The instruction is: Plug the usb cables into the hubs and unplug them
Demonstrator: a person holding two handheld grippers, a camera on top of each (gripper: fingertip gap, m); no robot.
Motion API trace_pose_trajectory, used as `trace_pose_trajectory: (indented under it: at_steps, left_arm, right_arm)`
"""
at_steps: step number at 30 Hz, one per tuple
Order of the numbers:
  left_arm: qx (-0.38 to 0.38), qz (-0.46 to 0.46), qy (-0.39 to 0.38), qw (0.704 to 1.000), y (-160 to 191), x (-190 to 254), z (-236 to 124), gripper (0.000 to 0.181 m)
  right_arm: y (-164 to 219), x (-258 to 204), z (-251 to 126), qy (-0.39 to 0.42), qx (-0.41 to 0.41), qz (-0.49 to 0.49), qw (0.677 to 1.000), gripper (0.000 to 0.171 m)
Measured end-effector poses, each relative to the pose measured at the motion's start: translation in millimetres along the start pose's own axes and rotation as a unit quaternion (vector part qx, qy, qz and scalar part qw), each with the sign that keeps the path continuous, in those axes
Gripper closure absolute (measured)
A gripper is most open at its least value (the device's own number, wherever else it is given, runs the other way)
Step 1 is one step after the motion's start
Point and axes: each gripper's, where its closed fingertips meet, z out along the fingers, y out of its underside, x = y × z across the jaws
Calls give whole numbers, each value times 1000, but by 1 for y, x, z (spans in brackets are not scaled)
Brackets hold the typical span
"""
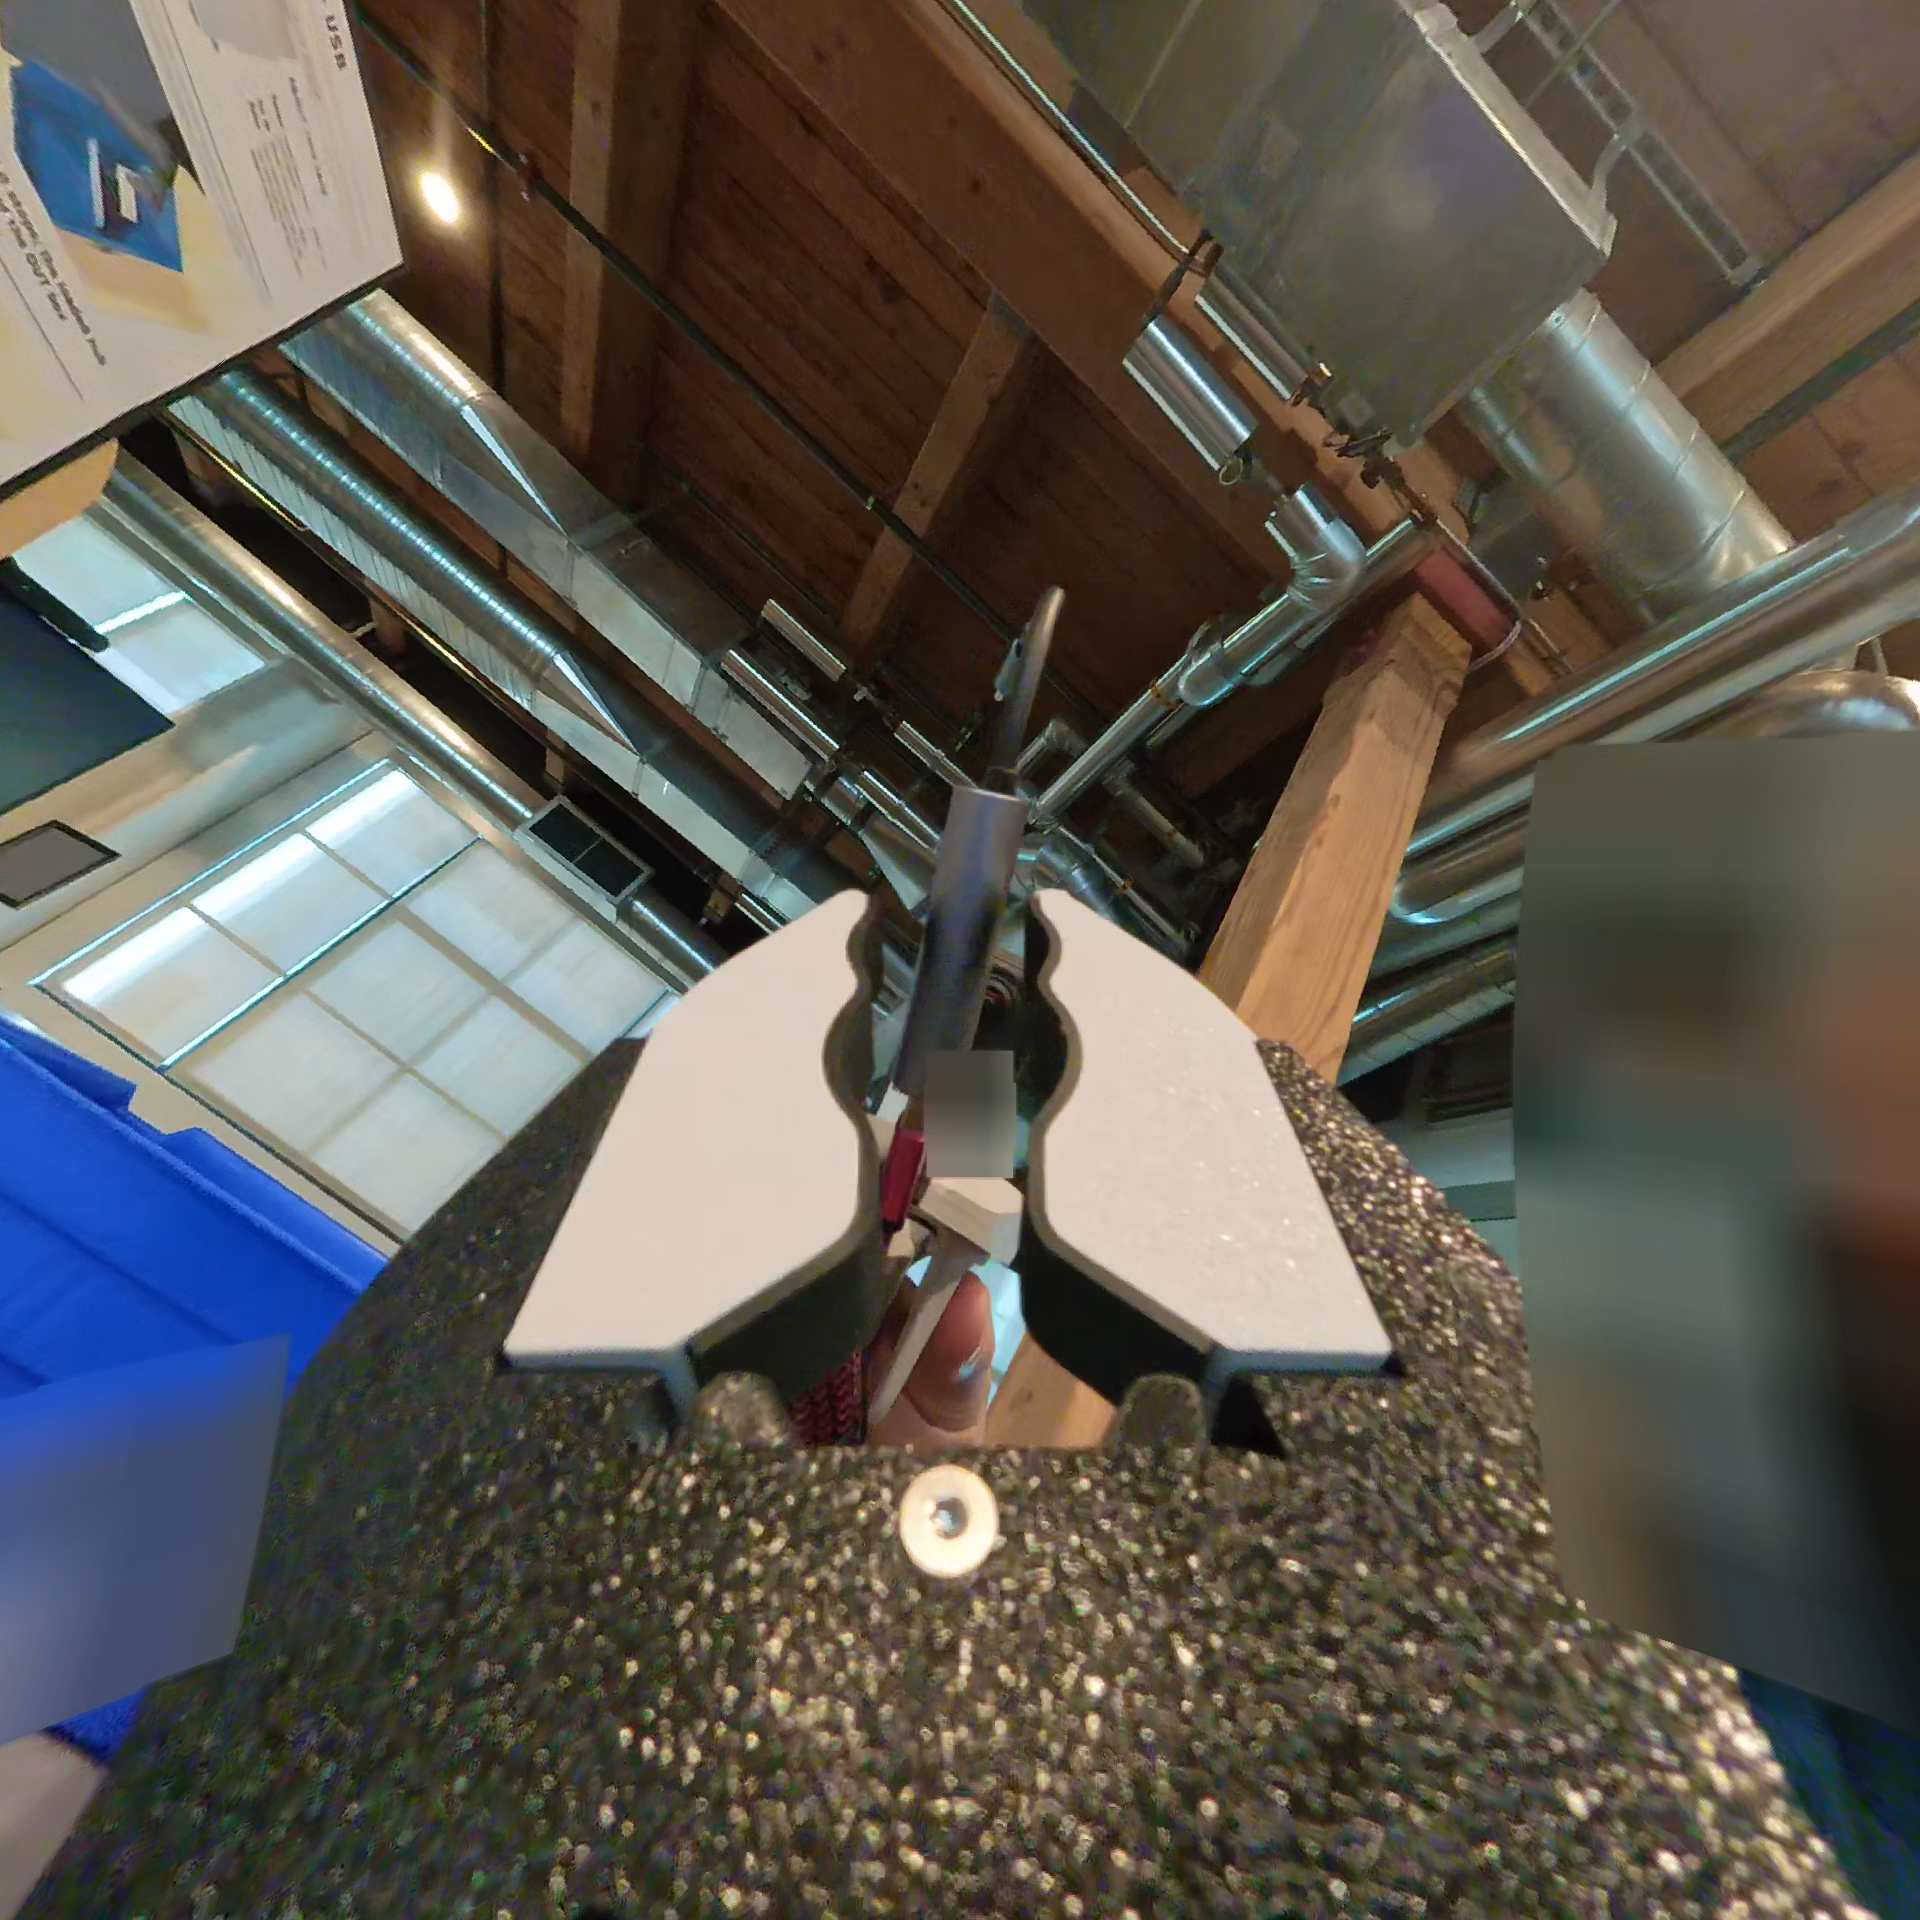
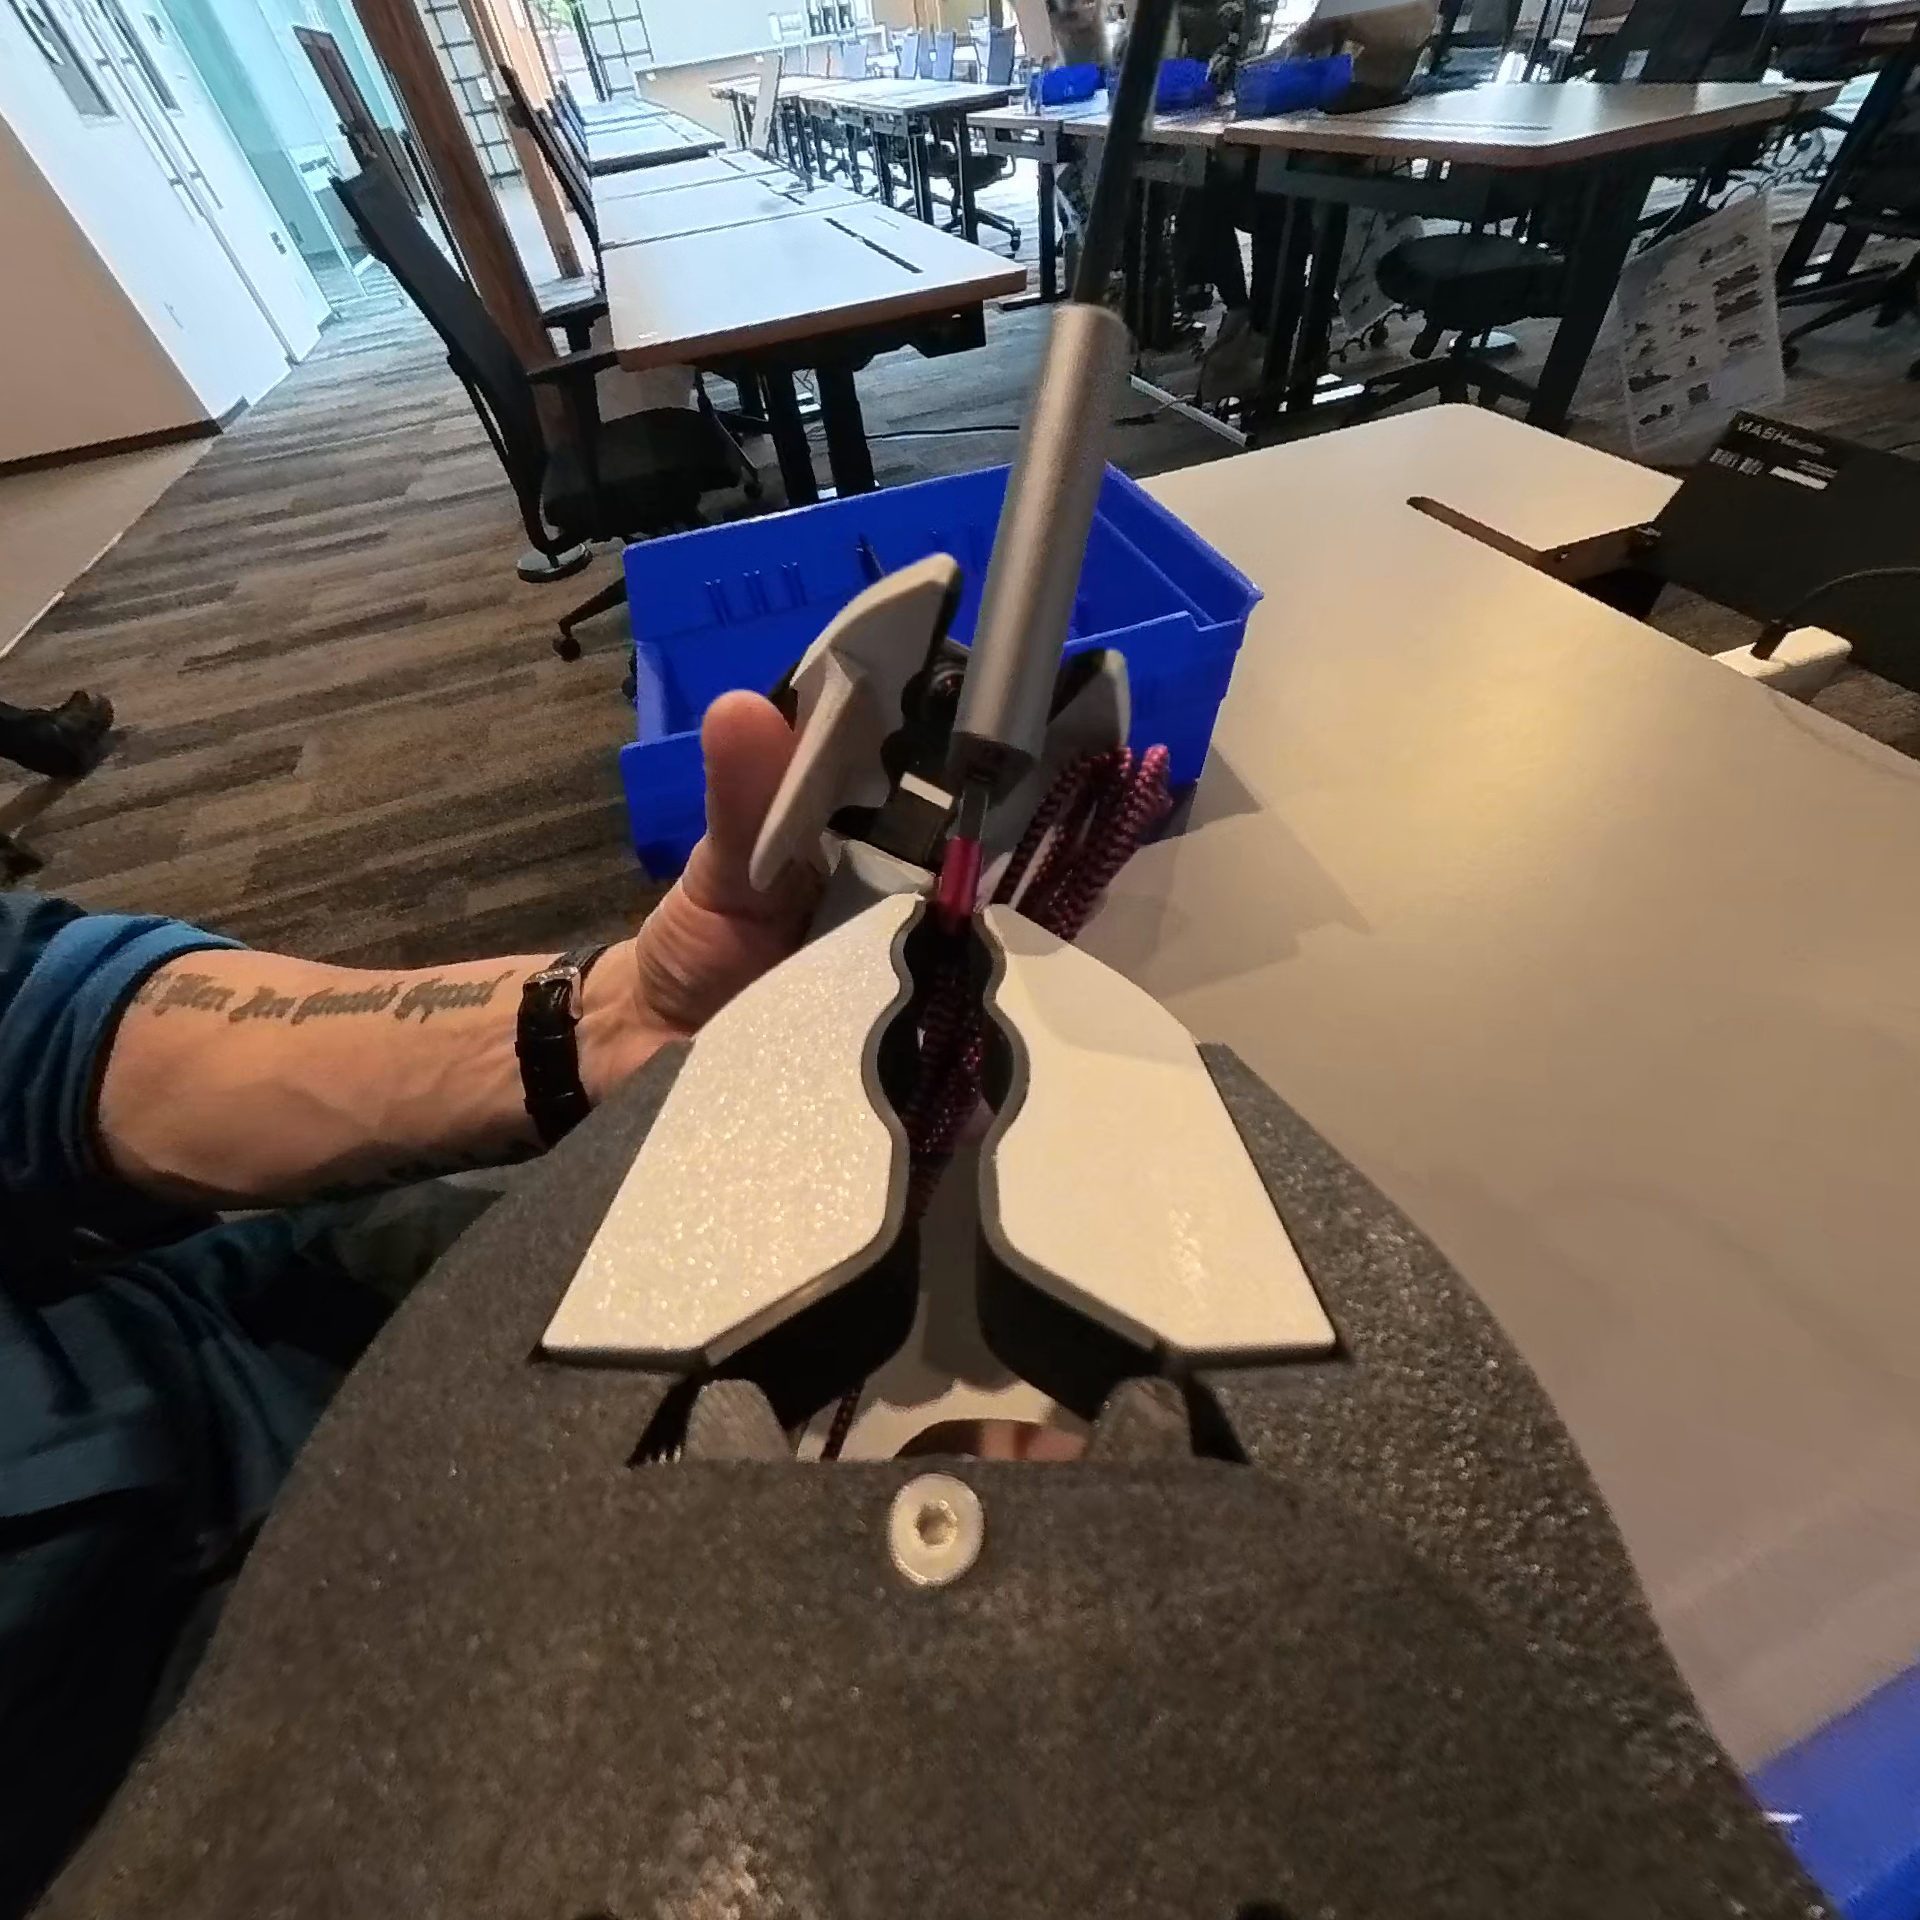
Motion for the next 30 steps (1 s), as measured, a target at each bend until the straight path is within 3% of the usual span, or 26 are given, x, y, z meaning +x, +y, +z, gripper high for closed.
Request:
trace_pose_trajectory:
  at_steps: [8,12,15,30]
  left_arm:
    - [-30,17,3,999,9,4,5,143]
    - [-40,25,-9,999,13,0,4,148]
    - [-43,27,-16,999,13,-4,2,167]
    - [-66,107,-19,992,11,12,6,169]
  right_arm:
    - [2,-1,-2,-4,-9,2,1000,166]
    - [6,-2,-1,-8,-21,1,1000,166]
    - [8,-2,-1,-9,-26,2,1000,166]
    - [-4,-14,3,-36,-3,60,998,167]
